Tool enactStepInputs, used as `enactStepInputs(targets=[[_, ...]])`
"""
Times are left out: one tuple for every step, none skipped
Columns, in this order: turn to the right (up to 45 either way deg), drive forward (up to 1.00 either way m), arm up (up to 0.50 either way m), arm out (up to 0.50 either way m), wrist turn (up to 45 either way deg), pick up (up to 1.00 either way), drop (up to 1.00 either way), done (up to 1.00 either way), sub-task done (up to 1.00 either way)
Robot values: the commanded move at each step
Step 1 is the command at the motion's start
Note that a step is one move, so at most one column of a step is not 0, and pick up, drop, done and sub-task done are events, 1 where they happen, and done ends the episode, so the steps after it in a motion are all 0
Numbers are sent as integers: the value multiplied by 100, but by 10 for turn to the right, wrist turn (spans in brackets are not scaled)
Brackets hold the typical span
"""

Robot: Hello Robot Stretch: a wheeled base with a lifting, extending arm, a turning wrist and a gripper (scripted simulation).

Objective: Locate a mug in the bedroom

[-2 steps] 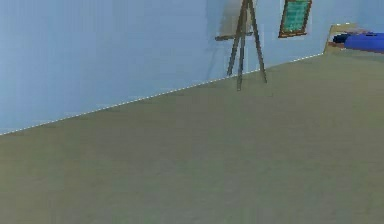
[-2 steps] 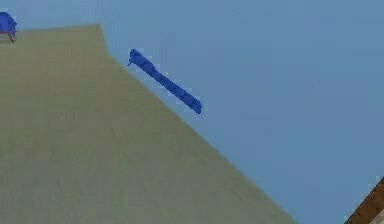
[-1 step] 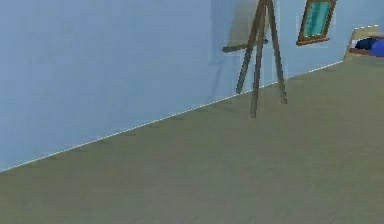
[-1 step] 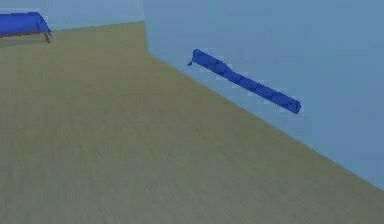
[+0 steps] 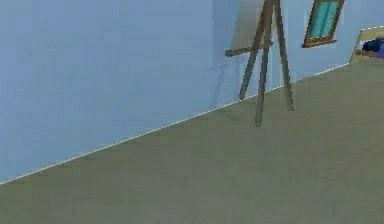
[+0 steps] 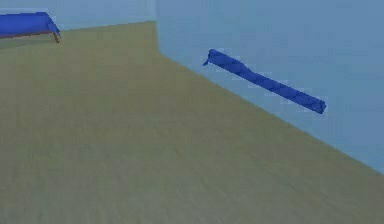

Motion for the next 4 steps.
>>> enactStepInputs(targets=[[450, 0, 0, 0, 0, 0, 0, 0, 0], [150, 0, 0, 0, 0, 0, 0, 0, 0], [0, 25, 0, 0, 0, 0, 0, 0, 0], [-450, 0, 0, 0, 0, 0, 0, 0, 0]])
